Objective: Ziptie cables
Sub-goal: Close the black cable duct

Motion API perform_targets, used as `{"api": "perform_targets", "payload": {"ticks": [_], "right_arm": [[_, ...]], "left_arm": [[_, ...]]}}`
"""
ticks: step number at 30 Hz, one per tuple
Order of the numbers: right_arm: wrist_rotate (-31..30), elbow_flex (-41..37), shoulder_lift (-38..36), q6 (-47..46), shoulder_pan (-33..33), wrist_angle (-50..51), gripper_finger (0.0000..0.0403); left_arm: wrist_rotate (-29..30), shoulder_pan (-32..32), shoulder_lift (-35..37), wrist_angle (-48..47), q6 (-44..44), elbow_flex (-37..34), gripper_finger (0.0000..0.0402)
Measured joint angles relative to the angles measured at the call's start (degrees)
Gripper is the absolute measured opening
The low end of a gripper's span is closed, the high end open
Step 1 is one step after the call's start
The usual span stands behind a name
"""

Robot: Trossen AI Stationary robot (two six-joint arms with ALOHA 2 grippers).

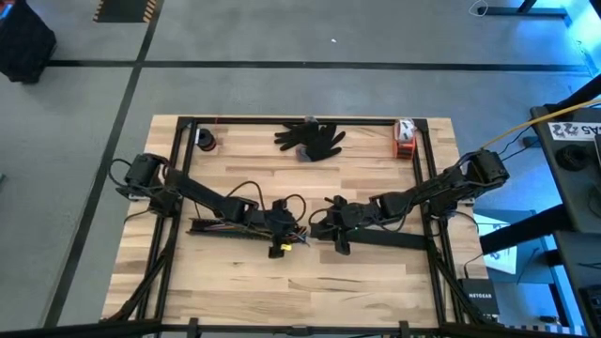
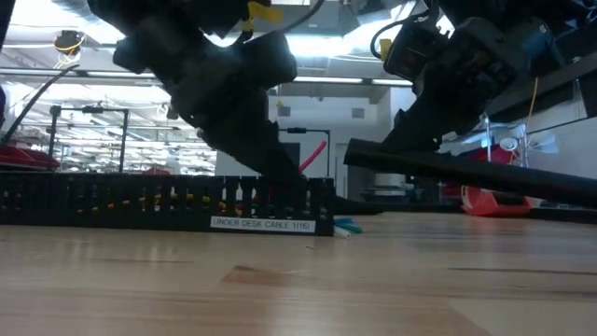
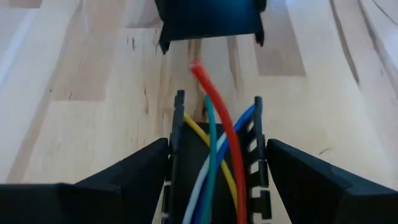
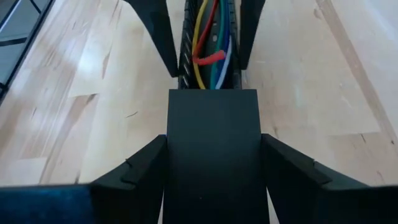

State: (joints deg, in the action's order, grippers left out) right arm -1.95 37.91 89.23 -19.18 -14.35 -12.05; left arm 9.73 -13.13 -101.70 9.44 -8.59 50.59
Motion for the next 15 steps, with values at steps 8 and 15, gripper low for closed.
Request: {"api": "perform_targets", "payload": {"ticks": [8,15], "right_arm": [[-1.24,0.89,0.90,0.27,-1.20,-0.53,0.0218],[-4.67,4.45,5.35,1.33,-0.96,0.56,0.0218]], "left_arm": [[-0.05,0.50,-1.98,3.48,-1.06,0.00,0.0224],[-0.08,1.21,-2.03,4.43,-1.49,-0.02,0.0182]]}}
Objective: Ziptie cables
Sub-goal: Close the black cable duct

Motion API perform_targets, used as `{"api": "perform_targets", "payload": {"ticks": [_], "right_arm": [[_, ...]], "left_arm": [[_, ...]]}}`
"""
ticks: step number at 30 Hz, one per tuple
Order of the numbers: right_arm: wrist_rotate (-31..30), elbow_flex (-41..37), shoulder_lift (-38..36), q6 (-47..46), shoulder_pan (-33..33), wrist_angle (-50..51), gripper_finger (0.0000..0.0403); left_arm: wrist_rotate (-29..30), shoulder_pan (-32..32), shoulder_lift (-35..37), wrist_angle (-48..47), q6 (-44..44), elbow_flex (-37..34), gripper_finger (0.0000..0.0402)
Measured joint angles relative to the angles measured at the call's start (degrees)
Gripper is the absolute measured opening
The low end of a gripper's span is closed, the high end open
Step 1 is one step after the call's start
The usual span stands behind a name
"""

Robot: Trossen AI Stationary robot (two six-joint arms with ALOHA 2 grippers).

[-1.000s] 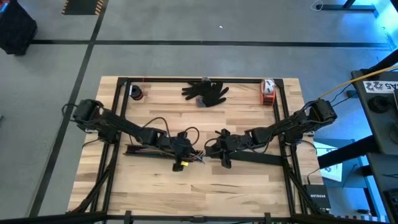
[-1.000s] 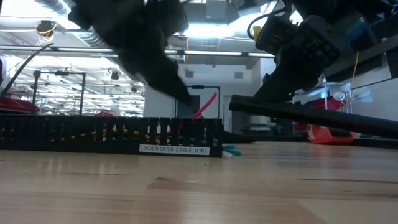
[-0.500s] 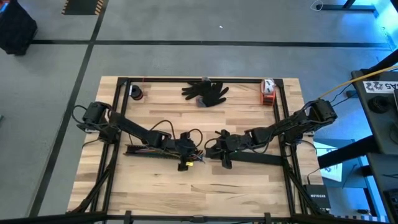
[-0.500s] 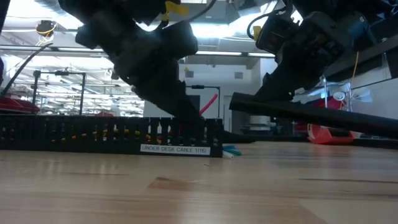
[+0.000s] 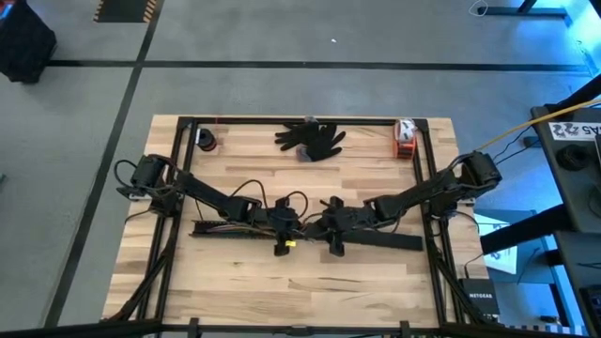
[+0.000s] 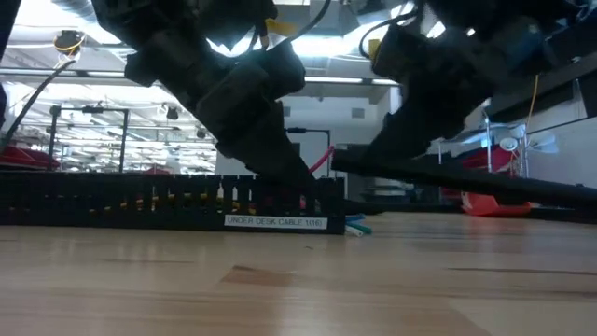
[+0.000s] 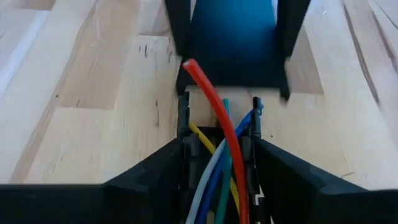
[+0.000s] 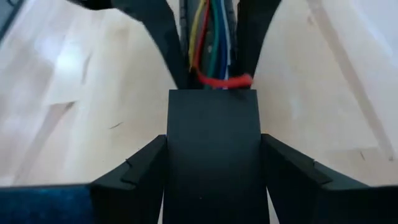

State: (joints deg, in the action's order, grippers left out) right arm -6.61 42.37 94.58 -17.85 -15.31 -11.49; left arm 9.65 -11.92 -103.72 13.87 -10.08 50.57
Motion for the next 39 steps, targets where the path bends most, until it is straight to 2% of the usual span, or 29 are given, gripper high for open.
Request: {"api": "perform_targets", "payload": {"ticks": [6,12,28,32,39], "right_arm": [[-0.46,4.35,3.16,2.10,-0.09,6.36,0.0218],[-3.81,6.12,3.46,4.86,-0.04,8.70,0.0218],[-1.35,8.55,7.06,6.07,0.01,8.88,0.0218],[-1.16,8.51,7.13,5.99,0.48,8.72,0.0218],[0.15,8.51,7.71,6.06,1.14,8.76,0.0218]], "left_arm": [[0.00,-0.02,0.00,0.27,0.01,-0.02,0.0176],[0.11,-0.07,0.00,0.28,0.01,-0.02,0.0175],[-0.13,-0.13,0.00,0.26,-0.01,-0.07,0.0177],[-0.11,-0.07,0.00,0.28,-1.10,-0.09,0.0192],[-0.22,0.09,0.41,-0.54,0.08,0.15,0.0246]]}}
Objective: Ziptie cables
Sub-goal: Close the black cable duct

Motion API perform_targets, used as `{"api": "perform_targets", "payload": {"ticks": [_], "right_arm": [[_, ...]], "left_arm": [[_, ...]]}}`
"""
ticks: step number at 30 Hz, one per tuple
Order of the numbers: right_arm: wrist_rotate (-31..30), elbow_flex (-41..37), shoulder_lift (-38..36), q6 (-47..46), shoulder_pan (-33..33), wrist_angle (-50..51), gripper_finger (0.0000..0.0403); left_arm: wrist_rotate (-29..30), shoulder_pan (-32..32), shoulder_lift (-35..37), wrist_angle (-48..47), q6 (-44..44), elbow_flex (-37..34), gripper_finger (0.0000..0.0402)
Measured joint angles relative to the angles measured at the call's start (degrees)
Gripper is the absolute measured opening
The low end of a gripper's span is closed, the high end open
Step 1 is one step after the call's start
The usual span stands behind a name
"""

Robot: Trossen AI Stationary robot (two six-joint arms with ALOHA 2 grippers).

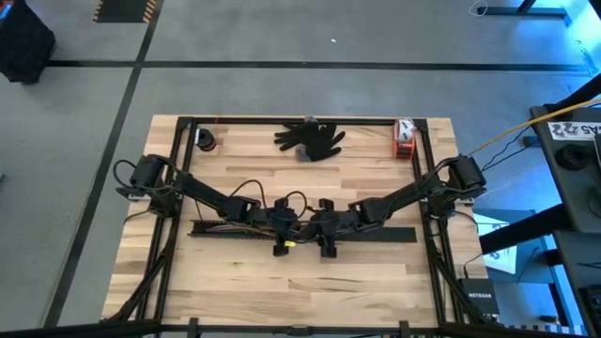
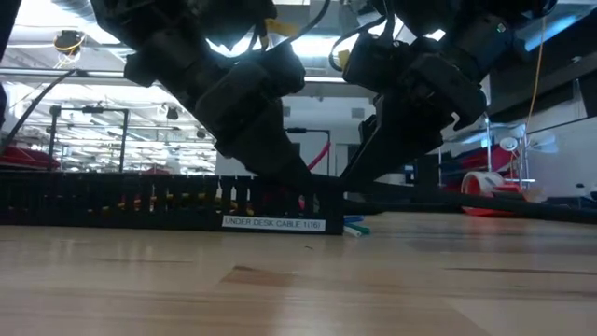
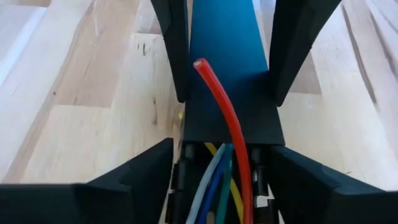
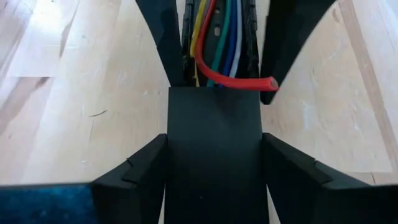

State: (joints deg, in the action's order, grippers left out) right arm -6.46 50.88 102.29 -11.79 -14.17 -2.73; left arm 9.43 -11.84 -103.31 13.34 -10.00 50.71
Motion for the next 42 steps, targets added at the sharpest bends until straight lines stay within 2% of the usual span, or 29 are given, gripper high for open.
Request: {"api": "perform_targets", "payload": {"ticks": [4,9,16,20,27,34,42], "right_arm": [[0.03,0.13,0.91,-0.19,0.00,0.17,0.0218],[-0.22,0.08,1.06,-0.40,0.04,0.46,0.0218],[-0.25,0.04,1.08,-1.70,0.02,0.59,0.0218],[-0.14,-0.07,1.10,-1.73,0.02,0.22,0.0218],[-0.08,-0.11,1.14,-1.88,-0.01,-0.32,0.0218],[-0.08,-0.11,1.17,-1.88,-0.02,-0.32,0.0218],[-0.04,-0.14,1.17,-1.86,-0.04,-0.33,0.0218]], "left_arm": [[0.18,-0.11,1.45,-5.69,3.02,1.94,0.0265],[0.15,-0.61,4.11,-12.70,3.74,5.21,0.0268],[-0.02,-1.74,7.37,-25.00,-1.13,6.28,0.0269],[-0.11,-2.72,7.18,-24.58,-2.03,4.21,0.0269],[1.03,-2.12,4.93,-16.43,-3.09,0.43,0.0269],[0.21,-1.73,3.76,-13.47,-2.71,1.37,0.0251],[-0.22,-1.08,7.11,-17.34,6.36,2.98,0.0236]]}}
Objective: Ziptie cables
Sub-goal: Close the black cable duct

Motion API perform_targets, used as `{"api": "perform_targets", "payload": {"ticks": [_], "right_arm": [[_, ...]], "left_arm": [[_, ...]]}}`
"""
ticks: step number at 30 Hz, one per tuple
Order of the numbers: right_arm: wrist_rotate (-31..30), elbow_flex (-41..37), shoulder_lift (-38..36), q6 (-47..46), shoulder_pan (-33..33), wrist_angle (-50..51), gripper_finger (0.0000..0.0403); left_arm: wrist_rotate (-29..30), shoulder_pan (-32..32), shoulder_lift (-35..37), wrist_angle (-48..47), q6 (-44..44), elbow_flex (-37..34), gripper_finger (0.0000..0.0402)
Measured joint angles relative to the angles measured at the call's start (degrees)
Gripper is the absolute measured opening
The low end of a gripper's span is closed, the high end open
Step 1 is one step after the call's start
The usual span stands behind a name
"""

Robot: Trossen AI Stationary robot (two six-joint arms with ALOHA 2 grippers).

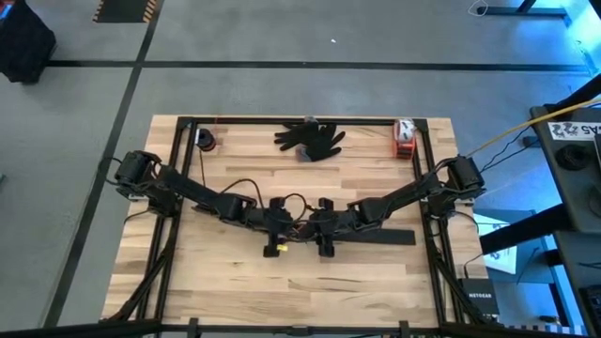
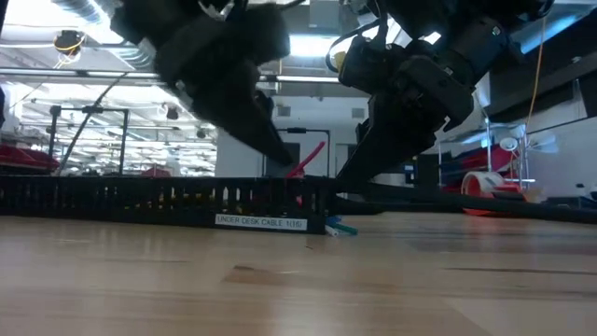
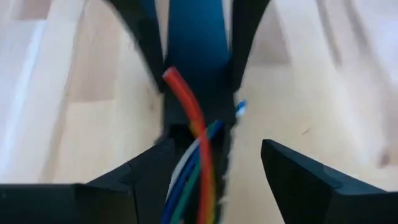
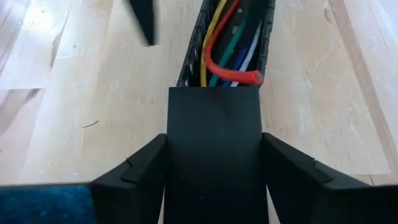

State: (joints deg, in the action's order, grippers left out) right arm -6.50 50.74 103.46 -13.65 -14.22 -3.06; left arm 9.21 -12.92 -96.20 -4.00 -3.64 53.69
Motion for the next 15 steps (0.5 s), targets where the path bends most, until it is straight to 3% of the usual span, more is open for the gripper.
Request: {"api": "perform_targets", "payload": {"ticks": [3,15], "right_arm": [[0.02,0.00,0.00,0.00,0.00,-0.04,0.0218],[0.08,0.00,0.00,0.02,0.00,-0.30,0.0218]], "left_arm": [[-0.23,1.19,-0.35,-2.35,2.71,-0.41,0.0236],[-5.68,3.16,-2.12,4.33,5.53,-3.51,0.0236]]}}
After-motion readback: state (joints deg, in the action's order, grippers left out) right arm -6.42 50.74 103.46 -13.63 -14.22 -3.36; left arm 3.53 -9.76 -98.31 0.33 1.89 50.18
